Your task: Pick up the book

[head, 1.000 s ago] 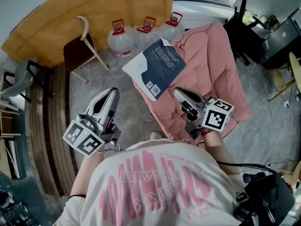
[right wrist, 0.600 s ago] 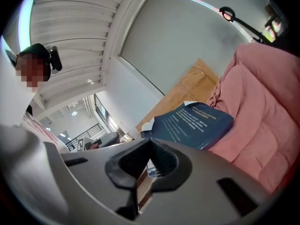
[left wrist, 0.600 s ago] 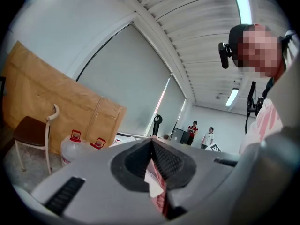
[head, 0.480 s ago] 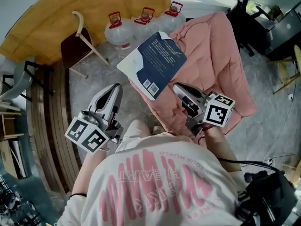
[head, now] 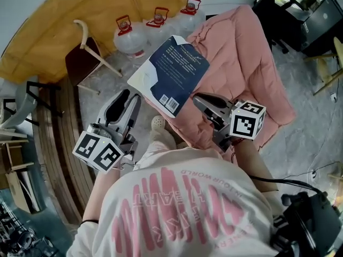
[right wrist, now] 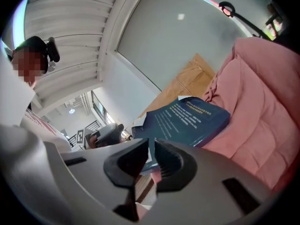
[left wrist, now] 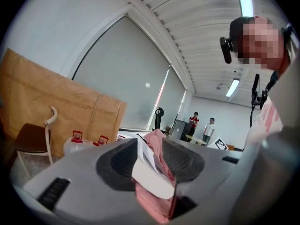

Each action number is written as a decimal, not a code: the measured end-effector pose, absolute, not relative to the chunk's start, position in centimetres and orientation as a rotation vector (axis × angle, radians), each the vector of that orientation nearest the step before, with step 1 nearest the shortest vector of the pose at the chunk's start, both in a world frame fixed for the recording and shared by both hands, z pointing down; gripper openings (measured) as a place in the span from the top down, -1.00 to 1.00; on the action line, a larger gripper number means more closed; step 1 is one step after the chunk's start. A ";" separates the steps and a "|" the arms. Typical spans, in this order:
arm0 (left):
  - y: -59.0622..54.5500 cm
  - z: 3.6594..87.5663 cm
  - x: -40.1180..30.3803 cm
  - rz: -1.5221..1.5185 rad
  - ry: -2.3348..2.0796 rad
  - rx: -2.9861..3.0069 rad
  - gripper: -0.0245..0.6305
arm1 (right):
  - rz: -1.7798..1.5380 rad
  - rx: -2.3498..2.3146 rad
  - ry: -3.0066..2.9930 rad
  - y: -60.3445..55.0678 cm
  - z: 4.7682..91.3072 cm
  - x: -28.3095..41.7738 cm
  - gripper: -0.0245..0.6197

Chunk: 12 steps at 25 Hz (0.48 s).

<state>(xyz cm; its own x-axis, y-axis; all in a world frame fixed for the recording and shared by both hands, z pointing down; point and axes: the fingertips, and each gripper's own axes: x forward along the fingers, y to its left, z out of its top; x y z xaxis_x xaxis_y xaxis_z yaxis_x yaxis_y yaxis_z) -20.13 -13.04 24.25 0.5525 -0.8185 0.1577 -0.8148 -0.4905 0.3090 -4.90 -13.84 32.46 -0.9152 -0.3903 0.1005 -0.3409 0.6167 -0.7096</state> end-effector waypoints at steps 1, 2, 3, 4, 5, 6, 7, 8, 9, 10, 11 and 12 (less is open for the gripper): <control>-13.4 24.4 -20.1 0.021 -1.335 2.441 0.37 | -1.216 -0.625 2.749 -14.0 32.6 -5.0 0.75; -13.6 24.5 -20.0 0.054 -1.326 2.436 0.22 | -1.247 -0.612 2.726 -14.1 32.8 -5.1 0.54; -13.9 24.7 -20.0 0.087 -1.313 2.430 0.12 | -1.279 -0.597 2.700 -14.2 32.9 -5.2 0.39; -14.3 24.9 -19.9 0.120 -1.294 2.425 0.02 | -1.305 -0.593 2.674 -14.5 33.0 -5.2 0.30; -14.6 25.0 -19.7 0.150 -1.272 2.420 -0.05 | -1.323 -0.605 2.650 -14.8 33.2 -5.2 0.26; -14.9 25.2 -19.6 0.178 -1.253 2.415 -0.10 | -1.336 -0.625 2.627 -15.2 33.5 -5.1 0.25; -15.3 25.3 -19.5 0.210 -1.239 2.415 -0.13 | -1.348 -0.646 2.605 -15.5 33.7 -4.9 0.24; -15.6 25.4 -19.3 0.250 -1.233 2.421 -0.16 | -1.362 -0.663 2.582 -15.8 34.0 -4.8 0.23; -15.8 25.5 -19.2 0.303 -1.237 2.435 -0.18 | -1.379 -0.677 2.559 -16.1 34.3 -4.7 0.22; -16.1 25.6 -19.0 0.369 -1.251 2.452 -0.20 | -1.397 -0.688 2.535 -16.3 34.6 -4.6 0.20; -16.3 25.7 -18.9 0.448 -1.270 2.471 -0.21 | -1.418 -0.697 2.511 -16.5 34.9 -4.5 0.16; -16.6 25.8 -18.8 0.536 -1.288 2.488 -0.24 | -1.444 -0.701 2.482 -16.7 35.2 -4.3 0.10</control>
